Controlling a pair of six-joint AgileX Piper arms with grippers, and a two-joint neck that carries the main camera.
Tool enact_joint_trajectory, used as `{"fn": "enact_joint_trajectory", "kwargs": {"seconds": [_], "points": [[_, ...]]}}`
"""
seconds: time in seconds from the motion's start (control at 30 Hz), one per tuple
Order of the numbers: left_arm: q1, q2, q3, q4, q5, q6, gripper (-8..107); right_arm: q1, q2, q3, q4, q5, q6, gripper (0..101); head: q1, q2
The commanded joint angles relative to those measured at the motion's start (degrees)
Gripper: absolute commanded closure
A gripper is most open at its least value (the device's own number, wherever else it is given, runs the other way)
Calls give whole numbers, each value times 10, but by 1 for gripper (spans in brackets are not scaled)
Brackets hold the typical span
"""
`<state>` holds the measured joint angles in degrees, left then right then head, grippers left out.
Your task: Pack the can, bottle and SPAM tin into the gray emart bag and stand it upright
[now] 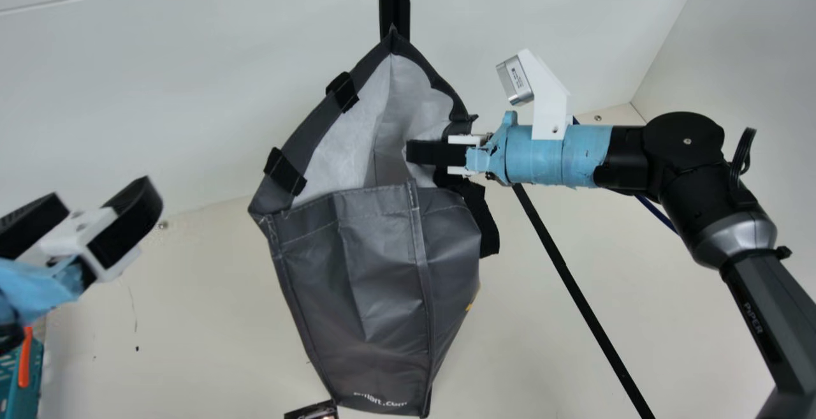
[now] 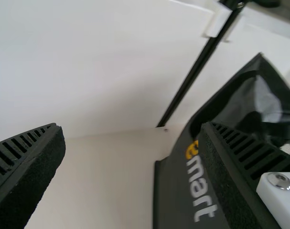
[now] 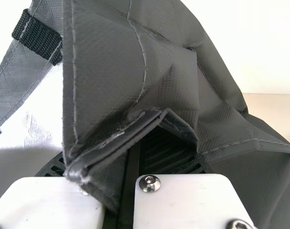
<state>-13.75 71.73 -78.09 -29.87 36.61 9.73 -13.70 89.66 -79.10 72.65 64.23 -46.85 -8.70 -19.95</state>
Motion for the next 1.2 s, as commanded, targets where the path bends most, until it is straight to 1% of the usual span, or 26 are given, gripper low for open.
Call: {"fn": "enact_joint_trajectory", "kwargs": {"seconds": [0.0,0.3,0.57,0.7,0.83,0.87,0.97,1.17], "points": [[5,-6,4,69,4,-28,9,0,0,0,0,0,0,101,-13,0],[11,-30,24,241,33,-125,9,0,0,0,0,0,0,101,-13,0],[4,-47,49,367,59,-208,9,0,0,0,-1,1,0,101,-13,0],[-1,-55,66,418,74,-252,9,0,0,0,-1,1,0,101,-13,0],[-5,-63,87,459,92,-294,9,0,0,0,-1,1,0,101,-13,0],[-4,-61,81,434,86,-273,9,0,0,0,-1,1,0,101,-13,0],[-5,-62,87,457,92,-293,9,0,0,0,-1,1,0,101,-13,0],[-5,-62,87,458,91,-293,9,0,0,0,-1,1,0,101,-13,0]]}}
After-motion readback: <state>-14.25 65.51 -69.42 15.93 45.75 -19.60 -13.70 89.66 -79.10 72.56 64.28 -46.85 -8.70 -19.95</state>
